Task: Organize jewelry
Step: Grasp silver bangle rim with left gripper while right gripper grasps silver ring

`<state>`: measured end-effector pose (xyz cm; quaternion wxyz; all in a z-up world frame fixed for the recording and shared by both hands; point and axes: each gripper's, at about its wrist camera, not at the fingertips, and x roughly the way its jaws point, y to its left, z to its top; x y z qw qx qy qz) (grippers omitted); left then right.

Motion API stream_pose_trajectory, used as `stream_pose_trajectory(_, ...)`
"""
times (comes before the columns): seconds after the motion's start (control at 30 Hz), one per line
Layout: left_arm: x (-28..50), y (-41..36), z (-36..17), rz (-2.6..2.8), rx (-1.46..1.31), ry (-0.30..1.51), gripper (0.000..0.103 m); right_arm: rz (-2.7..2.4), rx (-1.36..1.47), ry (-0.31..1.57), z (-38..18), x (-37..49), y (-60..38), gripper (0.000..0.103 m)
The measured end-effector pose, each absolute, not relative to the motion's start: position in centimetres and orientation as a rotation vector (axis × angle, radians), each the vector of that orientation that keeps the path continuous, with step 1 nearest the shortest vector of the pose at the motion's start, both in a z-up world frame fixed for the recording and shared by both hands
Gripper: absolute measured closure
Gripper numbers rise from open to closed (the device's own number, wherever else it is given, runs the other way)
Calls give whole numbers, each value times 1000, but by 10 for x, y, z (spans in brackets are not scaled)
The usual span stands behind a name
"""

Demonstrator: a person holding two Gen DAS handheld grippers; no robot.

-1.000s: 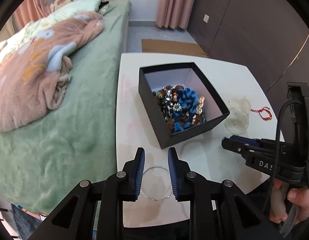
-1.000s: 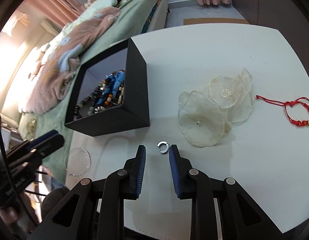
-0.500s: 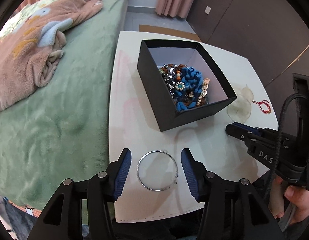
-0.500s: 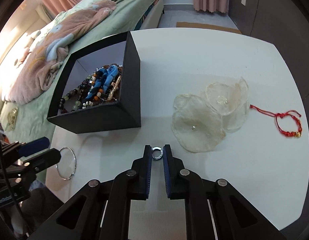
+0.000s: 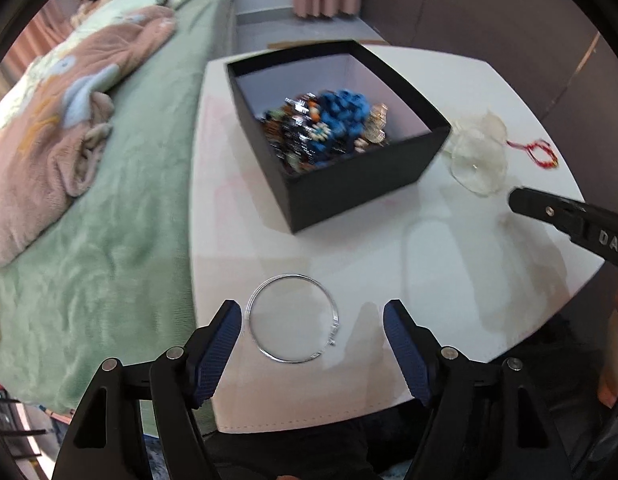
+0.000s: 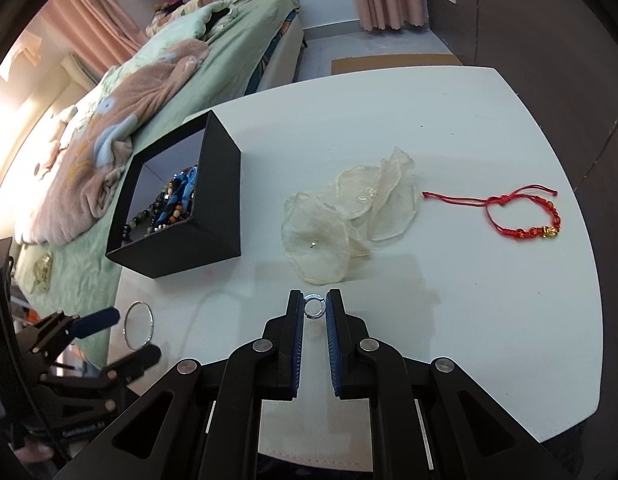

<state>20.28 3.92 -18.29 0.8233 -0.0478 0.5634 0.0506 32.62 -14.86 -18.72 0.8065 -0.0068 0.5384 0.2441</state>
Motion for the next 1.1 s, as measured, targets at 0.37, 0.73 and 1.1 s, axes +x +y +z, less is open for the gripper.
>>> stream_pose_trajectory(0.37, 202, 49, -192, 147, -85, 1244, 52, 544, 6, 1142, -185, 325, -147, 91)
stream_pose_trajectory(0.73, 196, 59, -191, 109, -149, 1244, 100, 583, 41, 1112, -178, 321, -147, 91)
stream_pose_trajectory(1.1, 189, 61, -180, 22, -97, 1229, 93, 593, 30, 1115, -177, 321, -137, 91)
